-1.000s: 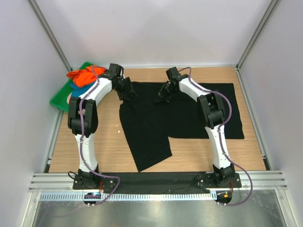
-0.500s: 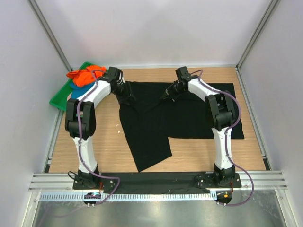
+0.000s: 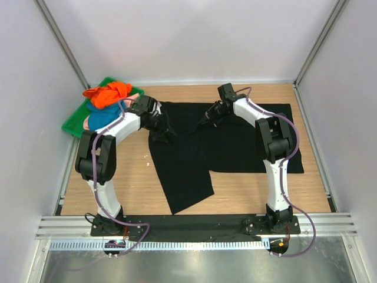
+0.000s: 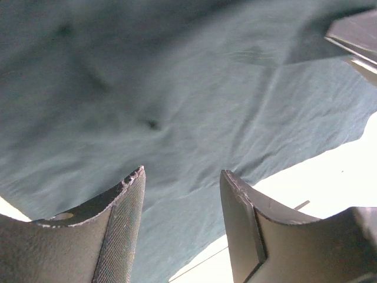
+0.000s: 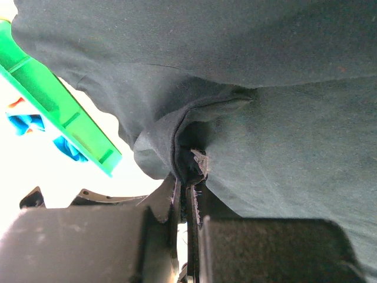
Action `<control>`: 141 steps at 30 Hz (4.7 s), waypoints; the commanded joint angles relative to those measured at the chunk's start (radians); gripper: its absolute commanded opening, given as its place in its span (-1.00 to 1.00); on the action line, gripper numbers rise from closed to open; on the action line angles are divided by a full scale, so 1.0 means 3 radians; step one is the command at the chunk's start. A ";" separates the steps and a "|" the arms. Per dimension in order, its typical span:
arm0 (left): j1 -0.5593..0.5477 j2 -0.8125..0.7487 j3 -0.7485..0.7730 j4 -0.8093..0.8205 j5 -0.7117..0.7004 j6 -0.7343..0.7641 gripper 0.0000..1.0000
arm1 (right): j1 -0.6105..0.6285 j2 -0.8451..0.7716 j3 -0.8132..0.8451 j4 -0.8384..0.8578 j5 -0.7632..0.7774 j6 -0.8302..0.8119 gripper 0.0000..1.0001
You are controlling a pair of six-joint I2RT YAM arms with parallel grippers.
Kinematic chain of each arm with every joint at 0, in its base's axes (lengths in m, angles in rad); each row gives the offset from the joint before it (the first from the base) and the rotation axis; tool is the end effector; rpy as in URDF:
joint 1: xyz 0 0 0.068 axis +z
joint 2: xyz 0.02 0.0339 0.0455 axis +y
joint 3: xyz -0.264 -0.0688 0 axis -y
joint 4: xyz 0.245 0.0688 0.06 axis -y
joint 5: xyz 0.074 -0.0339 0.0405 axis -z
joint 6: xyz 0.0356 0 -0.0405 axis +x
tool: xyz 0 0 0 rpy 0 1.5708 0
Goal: Fold and stack the t-shirts
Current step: Fold the tshirt
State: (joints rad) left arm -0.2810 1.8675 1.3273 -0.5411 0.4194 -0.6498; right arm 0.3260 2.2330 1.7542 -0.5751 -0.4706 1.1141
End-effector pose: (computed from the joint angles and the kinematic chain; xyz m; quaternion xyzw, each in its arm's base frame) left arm 0.3690 -0.1216 0.1974 -0.1244 0.9421 -0.2868 0.1212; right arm 0.4492 0.1689 0.1702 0.3059 0.8910 0.3333 0.0382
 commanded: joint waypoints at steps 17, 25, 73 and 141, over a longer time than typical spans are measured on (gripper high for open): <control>-0.0168 0.0279 0.0310 0.0106 -0.0514 -0.0037 -0.03 | 0.0018 -0.0029 0.0058 0.0086 -0.0093 -0.0099 -0.92; -0.0178 0.0432 0.0402 0.0188 -0.0345 -0.0186 -0.16 | 0.0013 -0.0024 0.0064 0.0076 -0.0093 -0.0129 -0.92; 0.0389 0.0213 0.0484 -0.0609 0.0484 -0.0074 -0.46 | 0.0069 0.0109 0.0615 -0.1472 0.0427 -0.1561 -0.26; -0.0269 -0.1673 -0.0818 -0.0901 -0.1014 -0.0323 0.22 | -0.0616 -0.2222 -0.0906 -0.1504 0.1727 -0.2123 0.34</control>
State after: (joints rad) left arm -0.3061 1.4338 1.2114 -0.7963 0.1040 -0.7010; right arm 0.1387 1.6505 1.5753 -1.0508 0.0933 0.4641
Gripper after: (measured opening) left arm 0.610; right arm 0.669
